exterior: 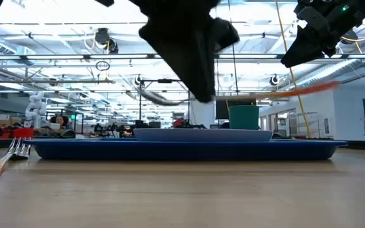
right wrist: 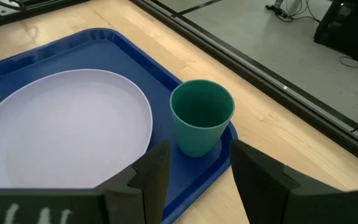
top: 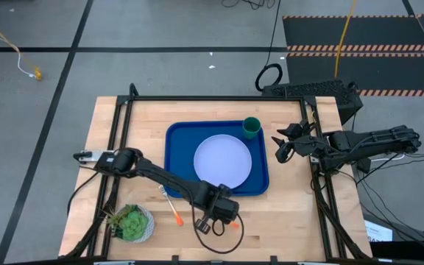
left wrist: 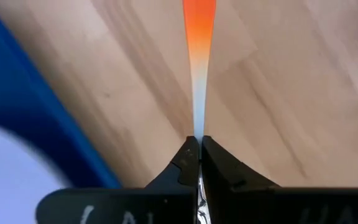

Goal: Pick and place plate/cup/fork/spoon on tray
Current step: Put the orange spoon to the left of the blue plate on the blue serving tray

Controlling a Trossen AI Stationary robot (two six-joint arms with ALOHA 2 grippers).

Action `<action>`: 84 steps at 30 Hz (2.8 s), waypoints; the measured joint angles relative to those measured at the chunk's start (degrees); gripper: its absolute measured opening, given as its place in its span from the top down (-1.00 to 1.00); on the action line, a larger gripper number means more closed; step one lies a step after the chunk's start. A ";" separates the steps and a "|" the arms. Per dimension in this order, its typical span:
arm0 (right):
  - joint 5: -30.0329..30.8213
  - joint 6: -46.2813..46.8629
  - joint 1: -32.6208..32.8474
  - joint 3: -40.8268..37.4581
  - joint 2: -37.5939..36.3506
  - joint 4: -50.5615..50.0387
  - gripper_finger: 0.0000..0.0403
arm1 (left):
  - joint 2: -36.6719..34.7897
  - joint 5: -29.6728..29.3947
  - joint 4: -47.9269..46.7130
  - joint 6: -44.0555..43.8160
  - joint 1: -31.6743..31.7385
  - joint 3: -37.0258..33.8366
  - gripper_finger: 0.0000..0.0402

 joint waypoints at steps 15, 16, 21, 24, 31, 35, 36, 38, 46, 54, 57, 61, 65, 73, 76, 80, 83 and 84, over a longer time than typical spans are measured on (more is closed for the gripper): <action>0.00 -0.02 0.00 0.00 0.00 0.00 0.21 | -6.83 -6.50 -12.07 8.49 -0.13 0.06 0.99; 0.00 0.00 0.00 0.00 -0.02 0.00 0.21 | -7.03 -7.23 -12.61 8.79 -0.13 0.07 0.99; 0.00 -0.04 -0.01 0.00 -0.02 -0.01 0.21 | -7.70 -10.32 -15.79 12.18 -0.09 0.07 0.99; 0.00 -0.04 -0.01 0.00 -0.02 -0.02 0.21 | -7.63 -10.62 -16.66 14.85 -0.09 0.03 0.99; 0.00 -0.04 0.00 0.00 -0.01 -0.45 0.21 | -7.63 -18.66 -22.93 16.98 0.22 -0.37 0.99; -0.02 -0.02 0.00 0.00 0.00 -0.50 0.21 | -7.61 -16.91 -23.34 18.53 0.22 -0.39 0.98; 0.00 -0.02 0.00 0.00 0.00 -0.50 0.21 | -7.63 -16.02 -23.15 19.06 0.18 -0.37 0.98; -0.02 -0.02 0.00 0.00 -0.02 -0.50 0.21 | -7.61 -13.56 -22.69 20.20 0.13 -0.37 0.98; -0.02 -0.02 0.00 0.00 -0.02 -0.83 0.21 | -7.62 -8.53 -19.86 19.78 1.53 -0.37 0.98; -0.02 -0.01 0.00 -0.02 -0.02 -1.79 0.21 | -7.61 -1.41 -3.43 11.32 2.74 -0.37 0.98; -0.02 -0.02 -0.01 -0.02 0.00 -1.79 0.21 | -7.62 1.47 1.75 11.62 2.08 -0.37 0.98; -0.02 0.00 0.00 -0.02 0.00 -1.79 0.21 | -7.61 2.17 -1.49 11.70 2.03 -0.37 0.99; -0.04 0.01 0.00 -0.07 -0.01 -1.79 0.21 | -7.63 1.95 -6.27 9.91 2.71 -0.37 0.99; -1.57 0.22 0.00 -0.07 0.00 -1.97 0.21 | -12.09 -0.26 -8.68 1.05 2.33 -1.16 0.99; -1.57 0.22 0.00 -0.70 -0.02 -1.49 0.21 | -15.84 -1.51 -4.15 -2.28 0.95 -4.25 0.99; -1.77 0.22 0.00 -2.05 -0.13 -1.20 0.21 | -21.70 -4.42 6.03 -3.92 -0.07 -12.82 0.99; -1.77 0.22 0.00 -2.27 -0.53 -0.73 0.21 | -26.64 -5.11 13.70 -4.65 0.55 -20.61 0.99; -1.76 0.22 0.00 -2.29 -0.59 -0.38 0.21 | -28.29 -5.11 15.40 -4.70 0.87 -23.16 0.99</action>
